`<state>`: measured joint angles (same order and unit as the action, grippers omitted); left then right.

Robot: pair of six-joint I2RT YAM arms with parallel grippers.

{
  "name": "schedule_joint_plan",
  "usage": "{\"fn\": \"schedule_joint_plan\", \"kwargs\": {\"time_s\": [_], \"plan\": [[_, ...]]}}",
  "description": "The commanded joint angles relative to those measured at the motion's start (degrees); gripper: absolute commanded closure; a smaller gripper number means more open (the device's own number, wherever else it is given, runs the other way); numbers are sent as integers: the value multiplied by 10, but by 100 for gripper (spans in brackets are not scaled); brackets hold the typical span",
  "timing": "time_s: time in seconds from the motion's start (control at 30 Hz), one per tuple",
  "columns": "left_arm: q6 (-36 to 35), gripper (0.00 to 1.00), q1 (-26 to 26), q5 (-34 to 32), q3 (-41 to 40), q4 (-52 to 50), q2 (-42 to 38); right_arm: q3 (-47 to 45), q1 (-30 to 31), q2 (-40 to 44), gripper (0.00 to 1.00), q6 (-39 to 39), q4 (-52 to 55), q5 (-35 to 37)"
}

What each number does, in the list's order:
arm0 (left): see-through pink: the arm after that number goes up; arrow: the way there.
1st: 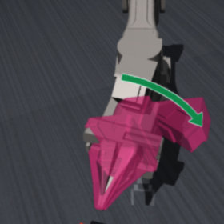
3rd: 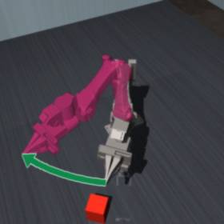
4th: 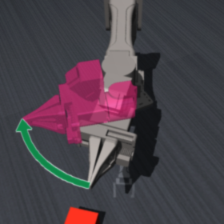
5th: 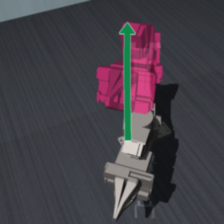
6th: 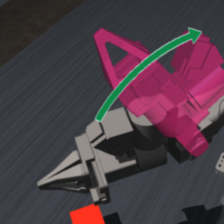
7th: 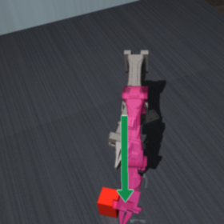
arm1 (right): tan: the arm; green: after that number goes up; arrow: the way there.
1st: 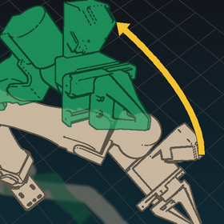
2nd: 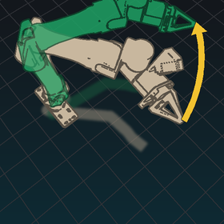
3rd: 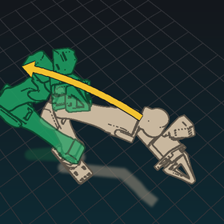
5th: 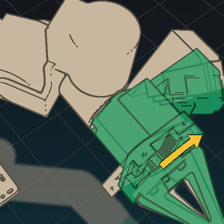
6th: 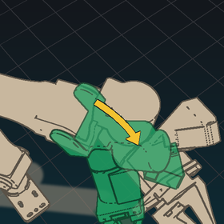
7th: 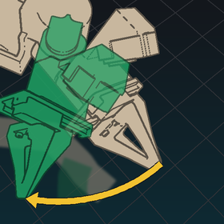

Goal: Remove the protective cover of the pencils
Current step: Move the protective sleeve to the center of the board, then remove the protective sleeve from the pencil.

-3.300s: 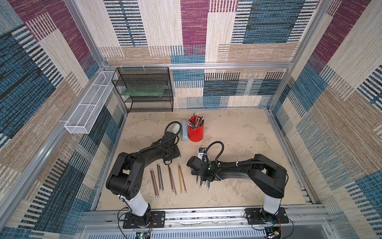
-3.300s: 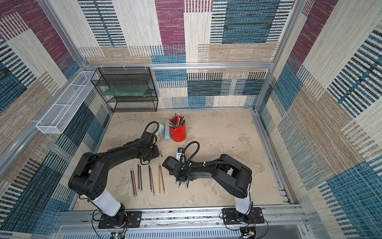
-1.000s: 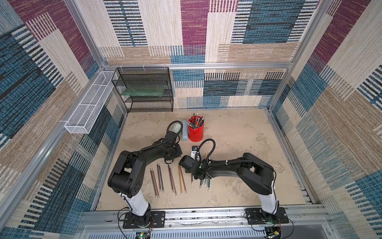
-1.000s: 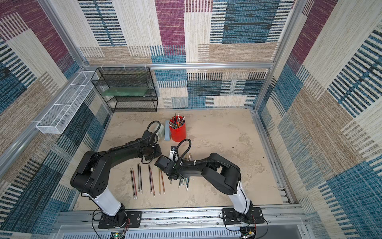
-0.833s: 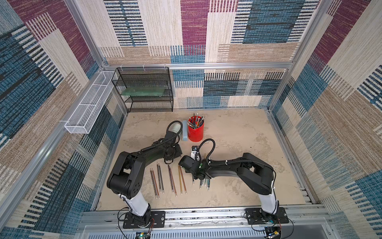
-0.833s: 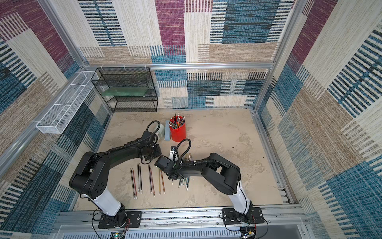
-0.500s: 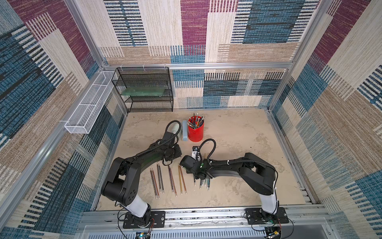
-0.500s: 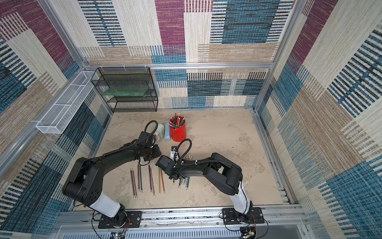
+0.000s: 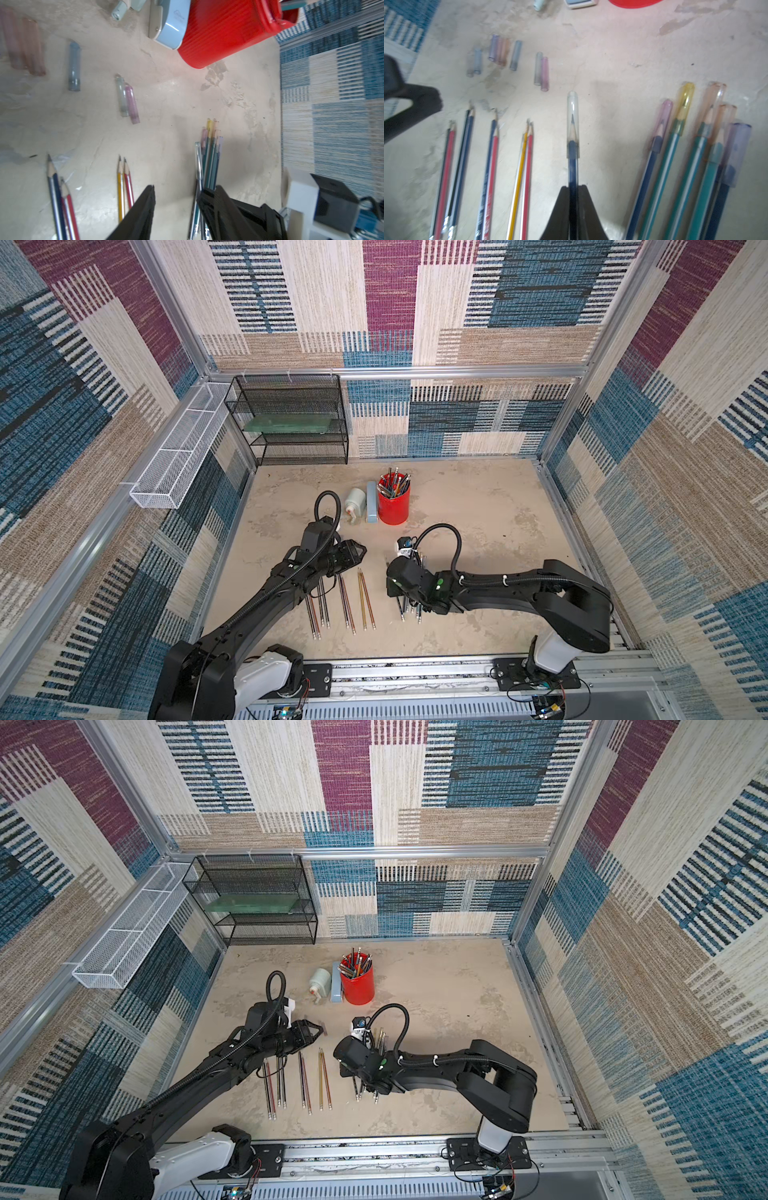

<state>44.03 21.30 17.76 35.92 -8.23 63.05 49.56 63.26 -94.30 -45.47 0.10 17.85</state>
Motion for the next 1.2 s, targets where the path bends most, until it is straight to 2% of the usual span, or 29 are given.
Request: {"fn": "schedule_joint_plan", "kwargs": {"time_s": [0.0, 0.27, 0.57, 0.97, 1.17], "plan": [[23, 50, 3, 40, -6, 44, -21, -36, 2, 42, 100, 28, -117, -33], [39, 44, 56, 44, -12, 87, -31, -75, 4, 99, 100, 39, -161, -33], [39, 40, 80, 36, 9, 89, -14, -80, 5, 124, 100, 39, -174, -25], [43, 60, 88, 44, 17, 89, -19, -59, 12, 119, 100, 42, -176, -34], [47, 79, 89, 41, 19, 85, -24, -58, 21, 121, 100, 39, -179, -31]]}}
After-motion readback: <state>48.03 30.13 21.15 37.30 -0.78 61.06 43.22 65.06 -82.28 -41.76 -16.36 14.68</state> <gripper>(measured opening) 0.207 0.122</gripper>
